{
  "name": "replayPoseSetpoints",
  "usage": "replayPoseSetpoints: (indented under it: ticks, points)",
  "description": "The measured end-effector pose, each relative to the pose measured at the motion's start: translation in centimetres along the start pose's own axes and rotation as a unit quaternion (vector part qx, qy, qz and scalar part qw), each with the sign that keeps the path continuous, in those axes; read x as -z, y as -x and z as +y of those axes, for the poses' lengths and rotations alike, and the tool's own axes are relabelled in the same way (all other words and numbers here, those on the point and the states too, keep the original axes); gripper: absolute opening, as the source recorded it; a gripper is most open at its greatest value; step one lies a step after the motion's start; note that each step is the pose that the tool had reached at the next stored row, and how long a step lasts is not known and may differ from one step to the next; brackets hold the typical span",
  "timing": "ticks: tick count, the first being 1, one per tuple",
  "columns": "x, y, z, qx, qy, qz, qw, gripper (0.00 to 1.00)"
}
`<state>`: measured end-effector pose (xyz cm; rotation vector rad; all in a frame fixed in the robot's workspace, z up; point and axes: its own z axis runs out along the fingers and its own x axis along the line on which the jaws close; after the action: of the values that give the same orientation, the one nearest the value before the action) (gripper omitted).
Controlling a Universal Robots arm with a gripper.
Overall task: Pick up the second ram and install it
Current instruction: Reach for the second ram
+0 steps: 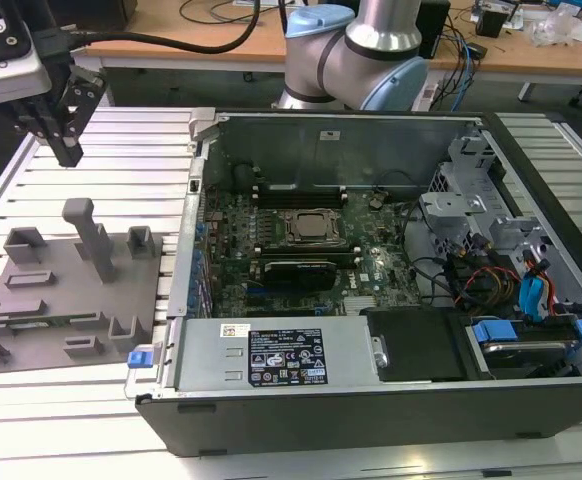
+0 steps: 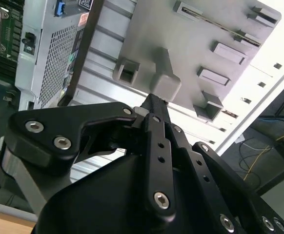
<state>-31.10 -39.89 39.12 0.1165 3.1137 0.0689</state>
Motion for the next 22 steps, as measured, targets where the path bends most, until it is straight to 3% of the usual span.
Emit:
replayPoseSetpoints:
  ticks: [3, 7, 19, 22]
  points:
    - [0.00, -0.64, -0.05, 0.000, 0.0000, 0.0000, 1.0000, 0.11]
    - [0.00, -2.36, -0.18, 0.000, 0.0000, 0.0000, 1.0000, 0.11]
    - [-0.02, -4.12, -0.31, 0.000, 0.0000, 0.0000, 1.0000, 0.11]
    - [-0.03, -4.88, -0.37, 0.000, 0.0000, 0.0000, 1.0000, 0.11]
